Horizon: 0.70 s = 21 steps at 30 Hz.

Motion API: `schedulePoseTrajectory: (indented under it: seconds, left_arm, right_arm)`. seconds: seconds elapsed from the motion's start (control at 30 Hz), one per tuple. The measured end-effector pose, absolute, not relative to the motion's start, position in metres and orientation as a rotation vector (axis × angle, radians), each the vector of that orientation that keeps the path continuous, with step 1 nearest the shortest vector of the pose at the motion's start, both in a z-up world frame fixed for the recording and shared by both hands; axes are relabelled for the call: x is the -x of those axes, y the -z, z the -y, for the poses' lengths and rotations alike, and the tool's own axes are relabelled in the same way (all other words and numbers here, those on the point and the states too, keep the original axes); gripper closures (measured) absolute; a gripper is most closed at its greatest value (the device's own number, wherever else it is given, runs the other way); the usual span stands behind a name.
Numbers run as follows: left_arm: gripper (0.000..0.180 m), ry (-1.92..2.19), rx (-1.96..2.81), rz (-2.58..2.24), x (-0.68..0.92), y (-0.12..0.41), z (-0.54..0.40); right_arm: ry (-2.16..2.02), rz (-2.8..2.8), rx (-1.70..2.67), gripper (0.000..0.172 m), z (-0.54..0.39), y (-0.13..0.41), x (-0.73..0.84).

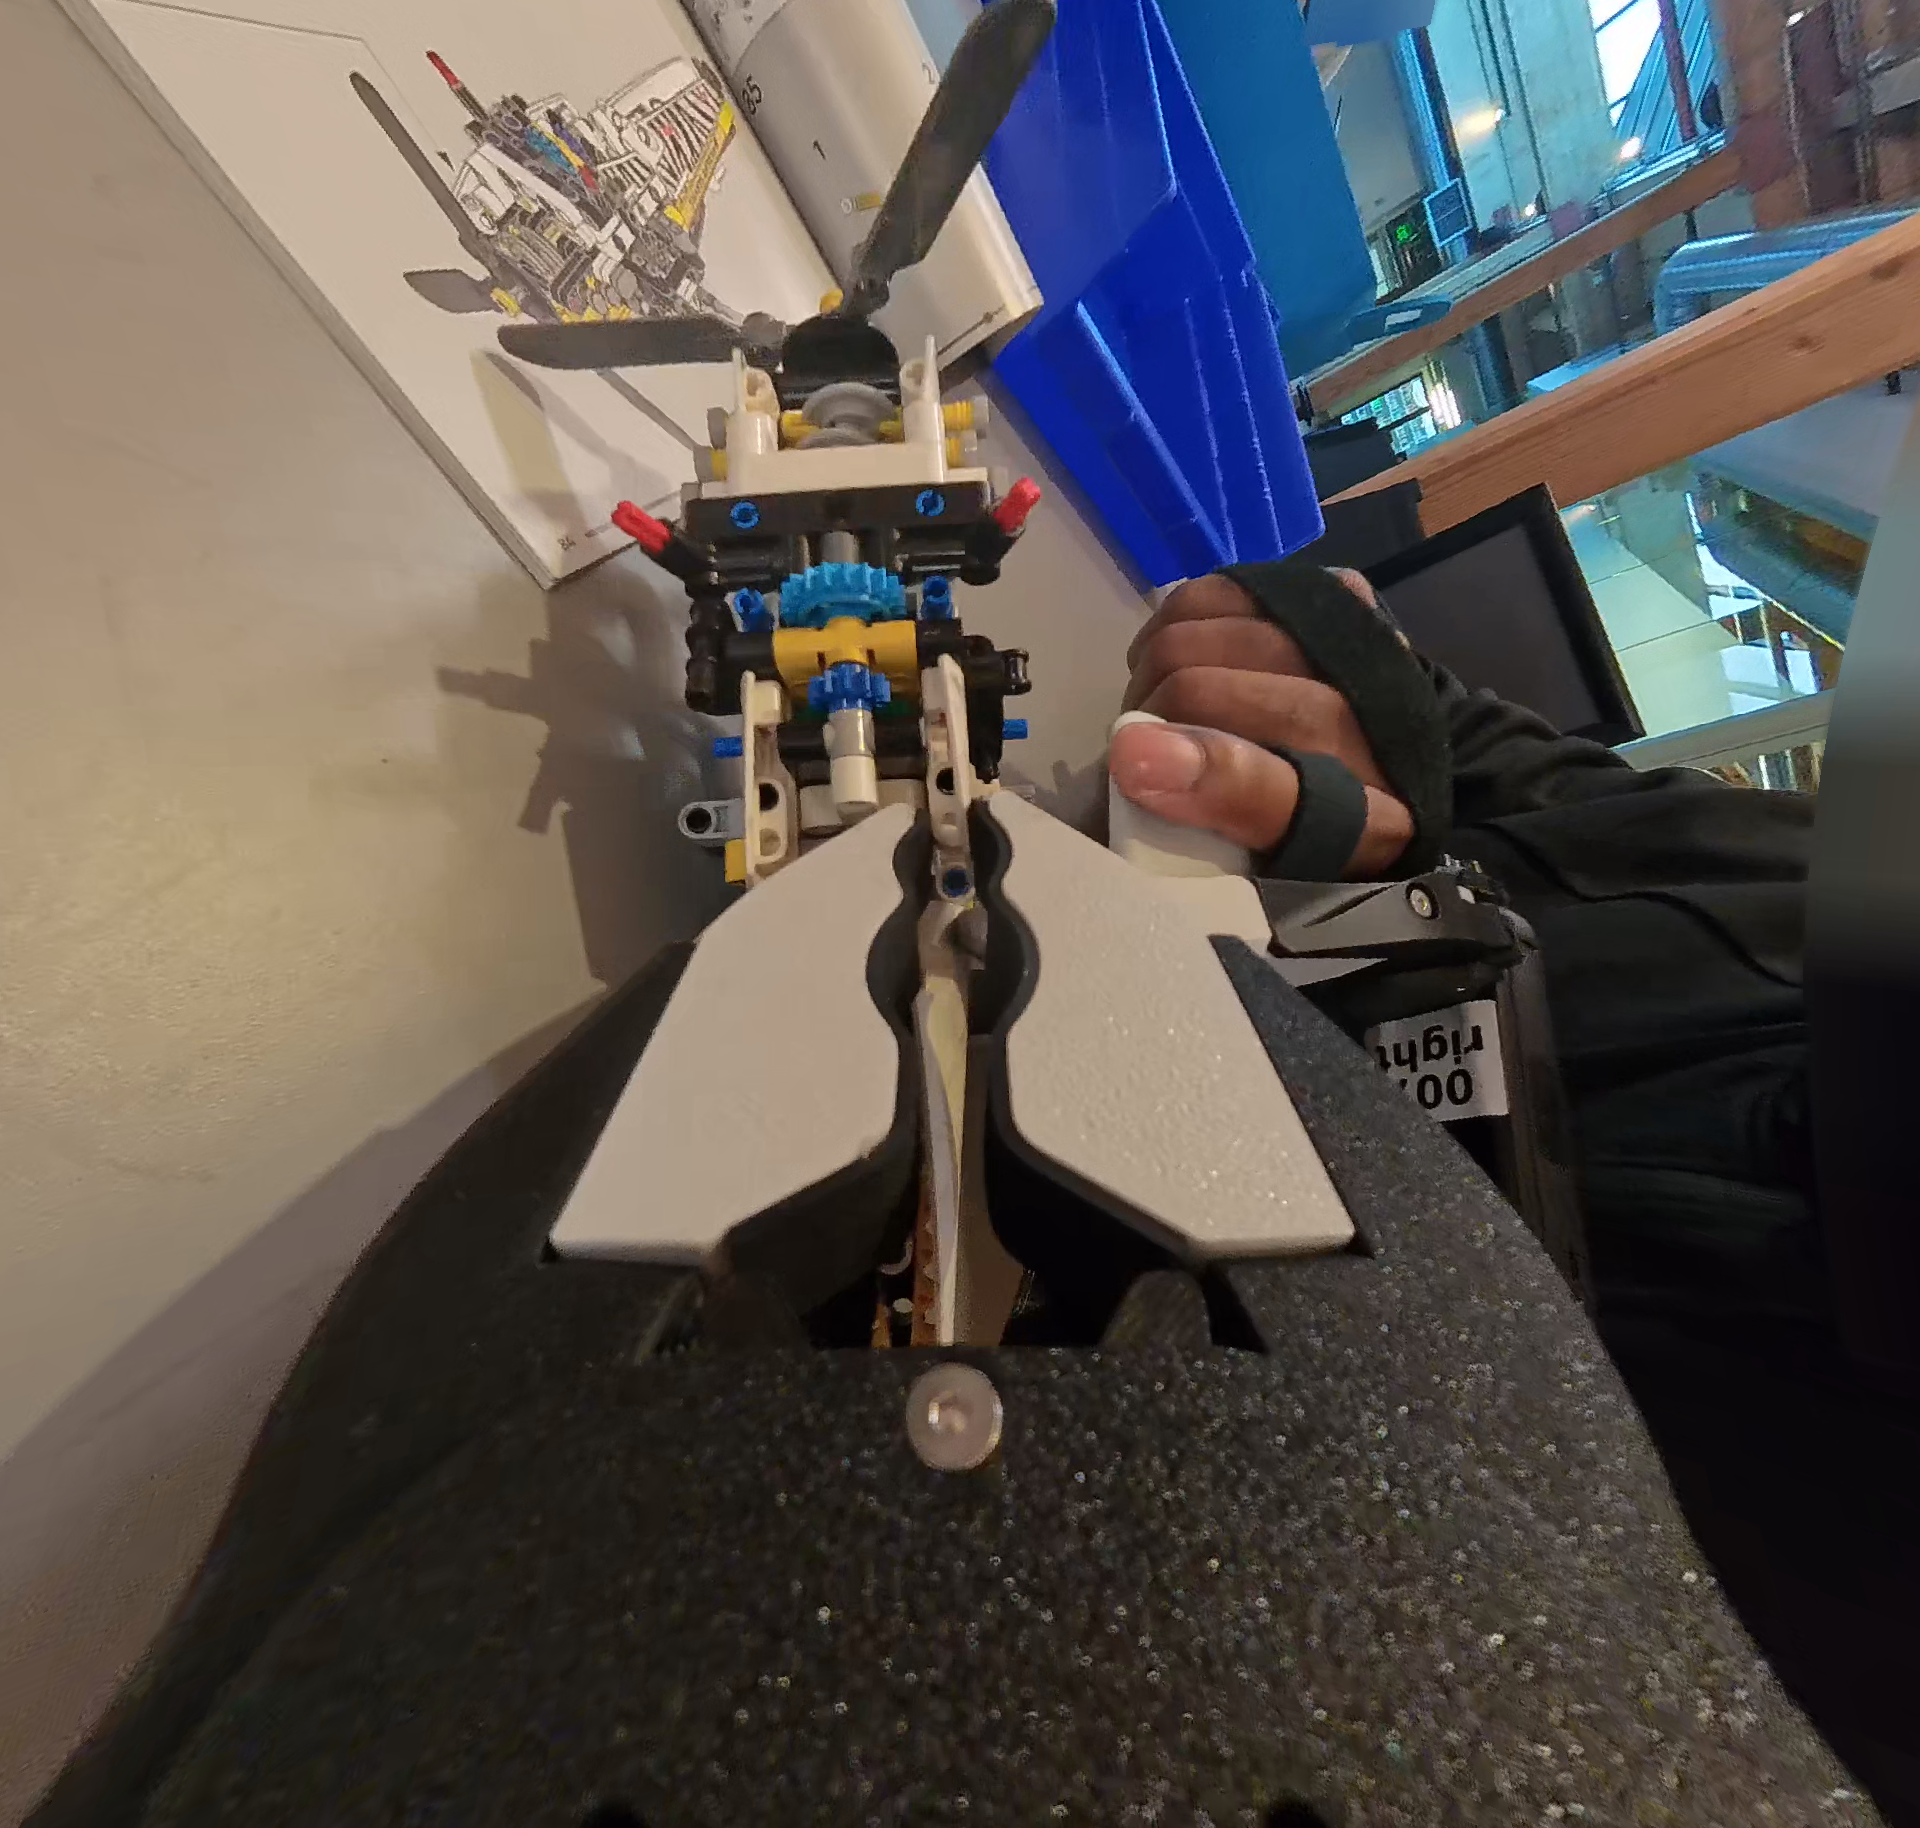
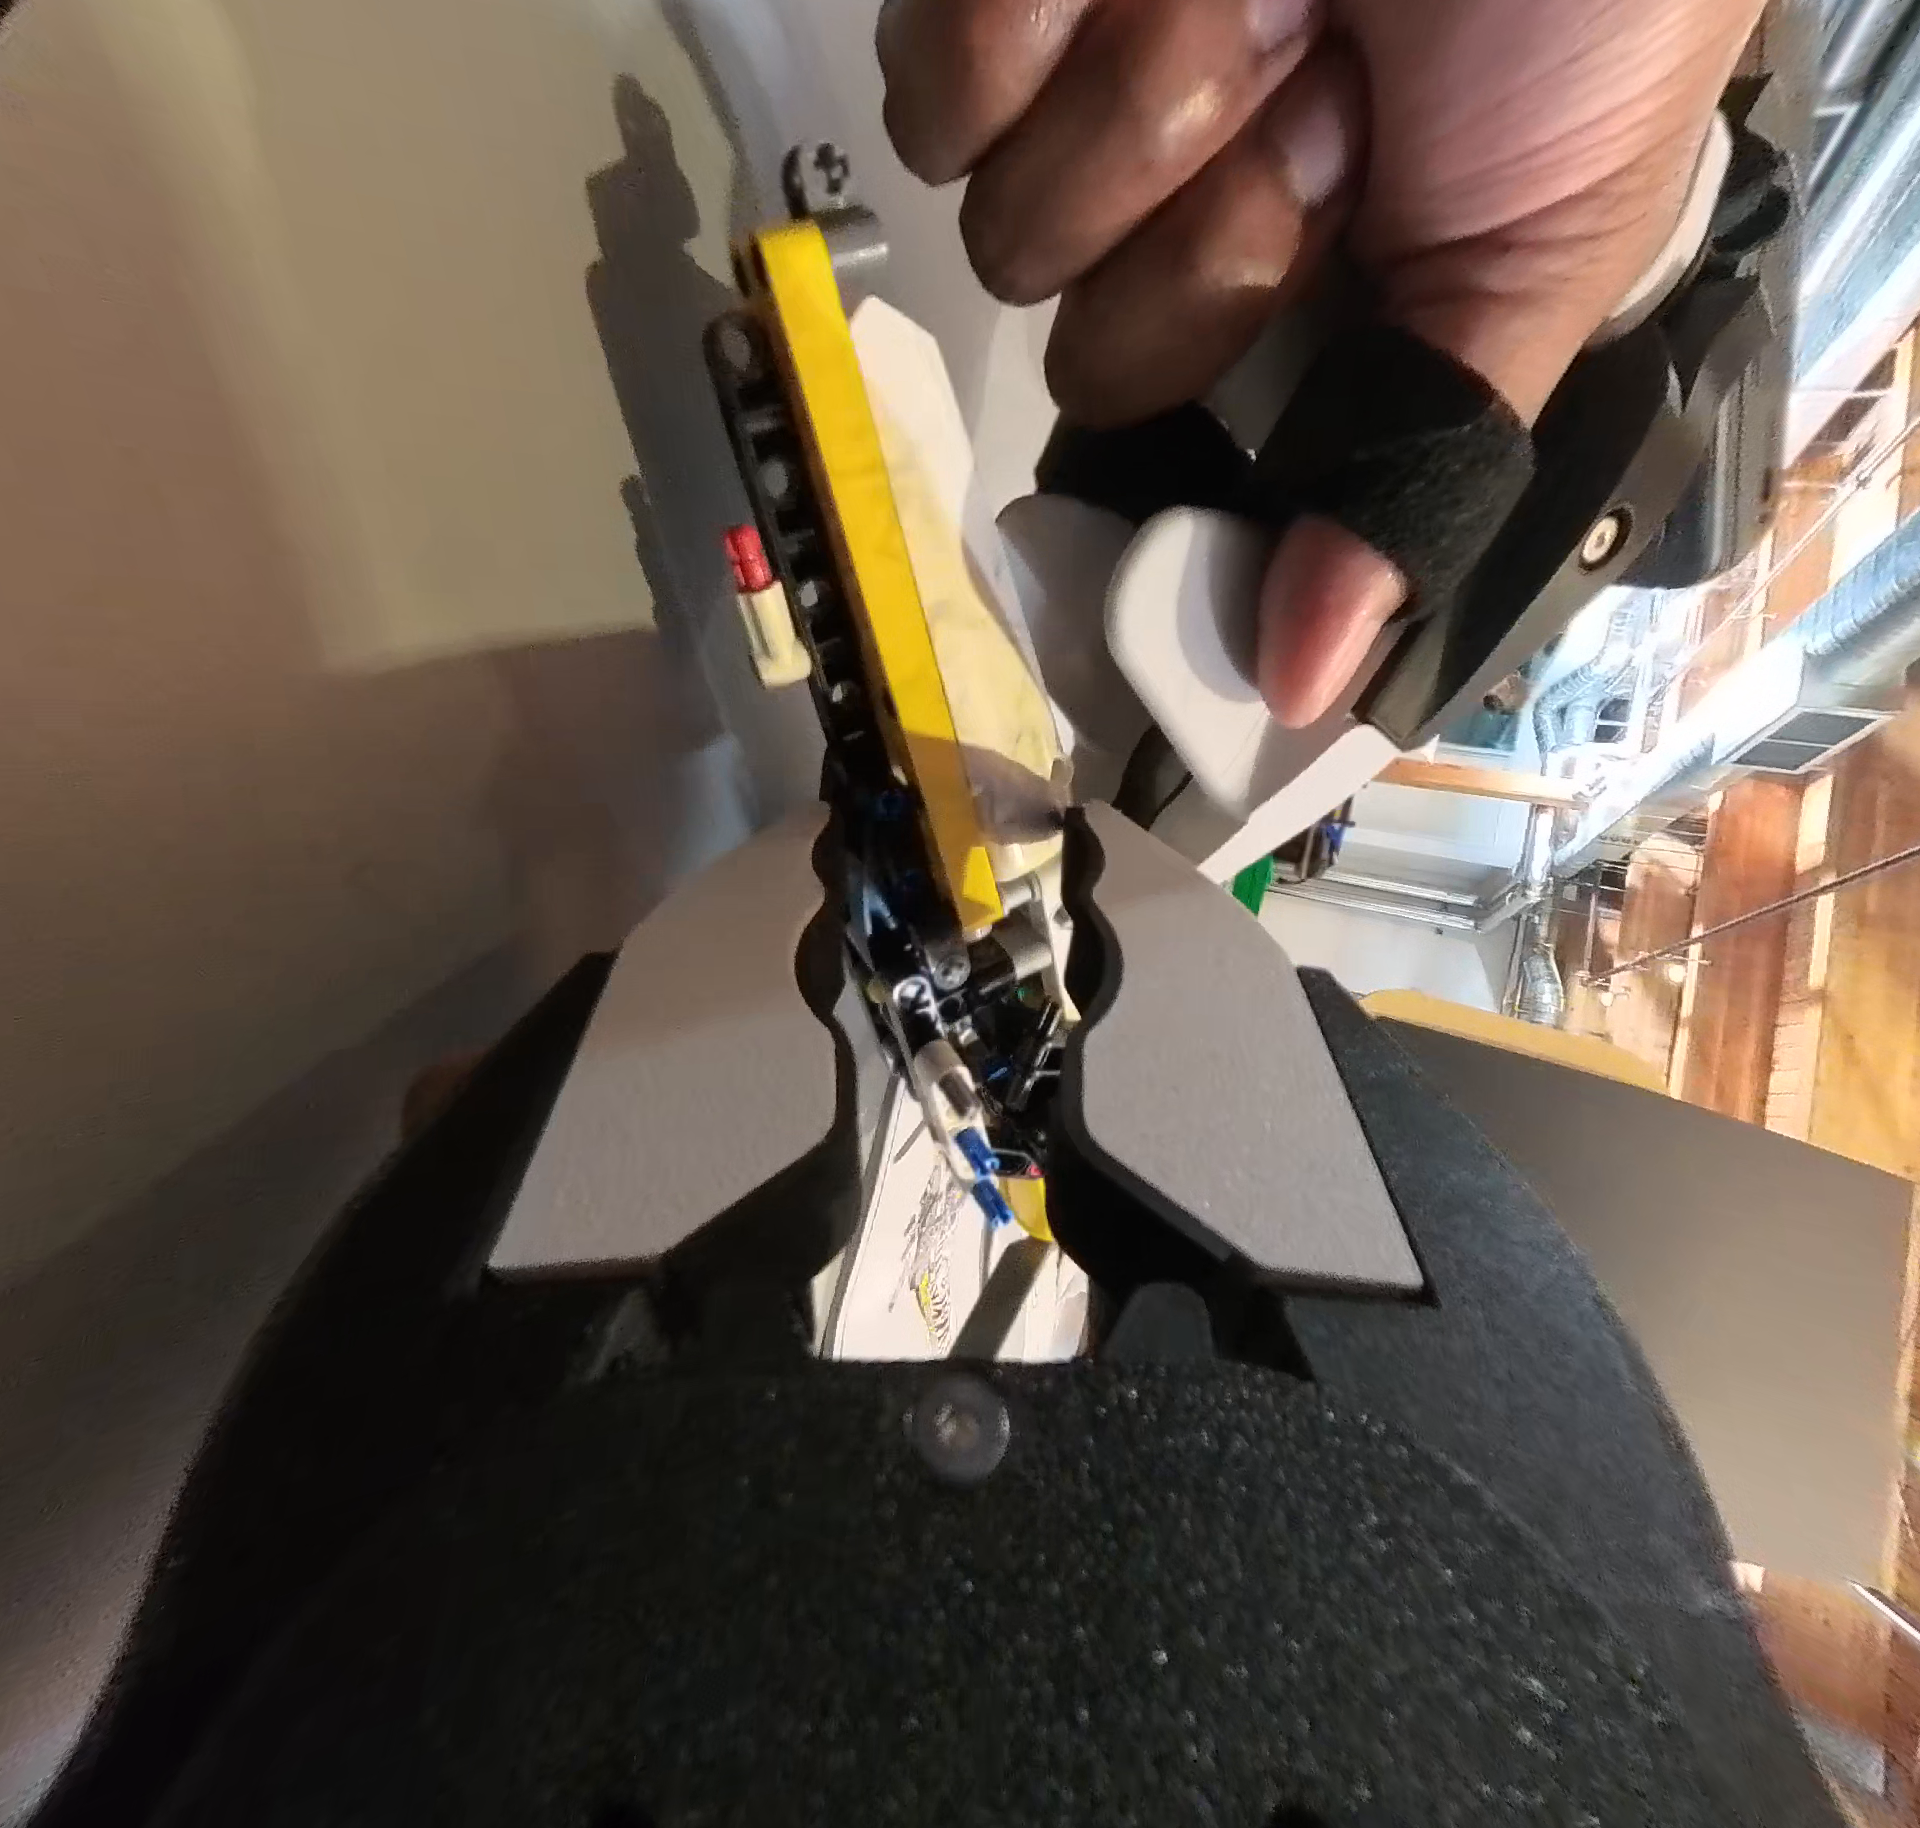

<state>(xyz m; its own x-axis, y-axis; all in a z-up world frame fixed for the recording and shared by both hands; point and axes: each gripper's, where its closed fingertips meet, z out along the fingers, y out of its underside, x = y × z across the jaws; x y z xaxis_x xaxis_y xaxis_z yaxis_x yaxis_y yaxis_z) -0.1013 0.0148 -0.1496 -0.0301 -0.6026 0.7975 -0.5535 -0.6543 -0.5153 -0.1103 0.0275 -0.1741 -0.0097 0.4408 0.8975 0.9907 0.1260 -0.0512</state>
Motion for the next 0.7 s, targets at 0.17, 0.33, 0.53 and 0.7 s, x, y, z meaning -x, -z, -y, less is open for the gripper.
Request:
schedulePoseTrajectory:
  seconds: [0.17,0.33,0.53,0.7]
  left_arm:
    - [0.171,1.779,2.161,-1.310,0.1028,0.1501,-0.0152]
    - [0.171,1.772,2.173,-1.316,0.1038,0.1509,-0.0133]
    - [0.171,1.732,2.165,-1.336,0.1039,0.1537,-0.0139]
    - [0.171,1.691,2.143,-1.376,0.1032,0.1550,-0.0163]
  right_arm:
    - [0.837,1.580,1.443,0.131,-0.0294,0.1748,0.1081]
    - [0.852,1.598,1.404,0.130,-0.0288,0.1768,0.1085]
    - [0.828,1.586,1.374,0.131,-0.0314,0.1819,0.1083]
    - [0.778,1.550,1.402,0.131,-0.0314,0.1829,0.1068]
